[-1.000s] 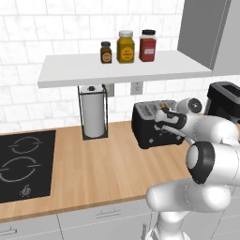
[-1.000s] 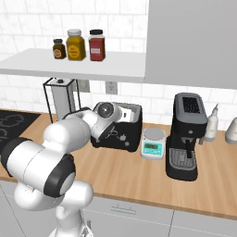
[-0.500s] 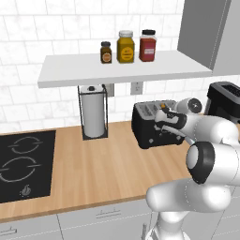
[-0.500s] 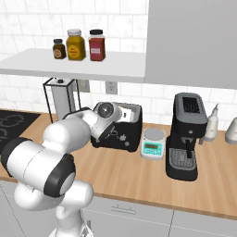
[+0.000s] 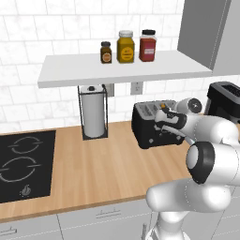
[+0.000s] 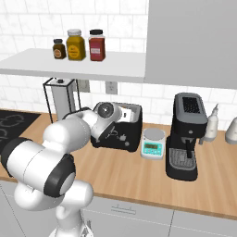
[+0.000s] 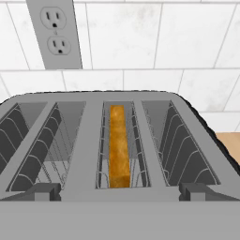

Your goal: Start the toaster. Once the lever pops up, take the bread to the plate on the dining counter.

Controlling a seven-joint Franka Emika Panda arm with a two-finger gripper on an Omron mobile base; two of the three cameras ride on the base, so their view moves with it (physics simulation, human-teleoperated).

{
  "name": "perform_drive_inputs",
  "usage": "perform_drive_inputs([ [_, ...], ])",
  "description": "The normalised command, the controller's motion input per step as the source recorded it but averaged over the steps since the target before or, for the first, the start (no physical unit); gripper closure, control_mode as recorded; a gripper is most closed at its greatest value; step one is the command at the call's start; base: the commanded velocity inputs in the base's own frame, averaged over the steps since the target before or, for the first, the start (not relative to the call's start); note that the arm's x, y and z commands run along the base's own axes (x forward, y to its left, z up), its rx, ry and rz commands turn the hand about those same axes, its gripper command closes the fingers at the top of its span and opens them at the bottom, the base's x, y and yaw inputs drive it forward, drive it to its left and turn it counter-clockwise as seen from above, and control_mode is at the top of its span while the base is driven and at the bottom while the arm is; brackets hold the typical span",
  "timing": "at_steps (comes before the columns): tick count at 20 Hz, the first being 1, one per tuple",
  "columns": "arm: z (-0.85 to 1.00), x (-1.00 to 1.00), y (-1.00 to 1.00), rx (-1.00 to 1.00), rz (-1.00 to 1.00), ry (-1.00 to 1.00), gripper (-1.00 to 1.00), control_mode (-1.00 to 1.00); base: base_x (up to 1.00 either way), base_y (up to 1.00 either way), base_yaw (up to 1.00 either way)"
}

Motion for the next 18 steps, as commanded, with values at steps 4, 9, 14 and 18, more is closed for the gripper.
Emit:
perform_drive_inputs([
  [4,0.0,0.0,0.0,0.0,0.0,0.0,-1.0,-1.0,0.0,0.0,0.0],
  [9,0.0,0.0,0.0,0.0,0.0,0.0,-1.0,-1.0,0.0,0.0,0.0],
  [14,0.0,0.0,0.0,0.0,0.0,0.0,-1.0,-1.0,0.0,0.0,0.0],
  [18,0.0,0.0,0.0,0.0,0.0,0.0,-1.0,-1.0,0.0,0.0,0.0],
])
